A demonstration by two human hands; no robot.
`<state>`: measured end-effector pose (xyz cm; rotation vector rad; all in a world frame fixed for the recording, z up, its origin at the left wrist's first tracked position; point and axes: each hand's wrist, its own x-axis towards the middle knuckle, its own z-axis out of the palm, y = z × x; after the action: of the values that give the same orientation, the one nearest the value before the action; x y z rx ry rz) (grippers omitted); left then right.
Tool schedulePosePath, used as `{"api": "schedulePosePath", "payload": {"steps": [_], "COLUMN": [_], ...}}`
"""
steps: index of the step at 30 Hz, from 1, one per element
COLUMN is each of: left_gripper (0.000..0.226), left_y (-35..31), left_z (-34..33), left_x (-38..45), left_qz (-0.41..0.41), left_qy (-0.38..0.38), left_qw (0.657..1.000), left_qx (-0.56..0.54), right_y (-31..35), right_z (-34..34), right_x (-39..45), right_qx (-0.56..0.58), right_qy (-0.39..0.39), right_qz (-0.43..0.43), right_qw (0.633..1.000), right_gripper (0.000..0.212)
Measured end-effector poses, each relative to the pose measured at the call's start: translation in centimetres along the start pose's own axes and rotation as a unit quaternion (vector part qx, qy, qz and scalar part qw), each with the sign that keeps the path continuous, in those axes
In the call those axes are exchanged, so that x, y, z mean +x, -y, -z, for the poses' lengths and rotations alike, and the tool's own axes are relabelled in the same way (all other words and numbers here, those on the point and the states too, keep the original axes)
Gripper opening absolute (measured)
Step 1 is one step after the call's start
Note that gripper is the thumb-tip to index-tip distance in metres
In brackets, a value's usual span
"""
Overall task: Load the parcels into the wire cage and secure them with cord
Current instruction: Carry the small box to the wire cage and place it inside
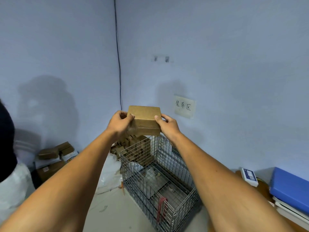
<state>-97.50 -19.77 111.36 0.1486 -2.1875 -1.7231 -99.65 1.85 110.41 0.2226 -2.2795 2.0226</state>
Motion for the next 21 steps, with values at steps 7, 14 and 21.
{"api": "schedulePosePath", "payload": {"steps": [7,14,21], "left_gripper": [0.023,0.044,0.048], "left_y": [2.0,5.4,10.3], "left_z": [1.5,1.1,-2.3], "left_x": [4.9,12.1,24.8], "left_qz": [0.026,0.072,0.101], "left_qy": [0.025,0.045,0.028], "left_qw": [0.999,0.996,0.994], "left_qx": [-0.026,-0.004,0.001], "right_y": [-0.4,-2.9,-7.8], "right_z": [-3.1,-6.2,-8.3], "right_x": [4.1,12.1,26.5], "right_qx": [-0.017,-0.039,-0.049], "right_qy": [-0.009,-0.006,0.027], "right_qz": [-0.004,-0.018,-0.052], "right_qw": [1.0,0.999,0.997], "right_gripper": [0.052,0.048,0.062]}}
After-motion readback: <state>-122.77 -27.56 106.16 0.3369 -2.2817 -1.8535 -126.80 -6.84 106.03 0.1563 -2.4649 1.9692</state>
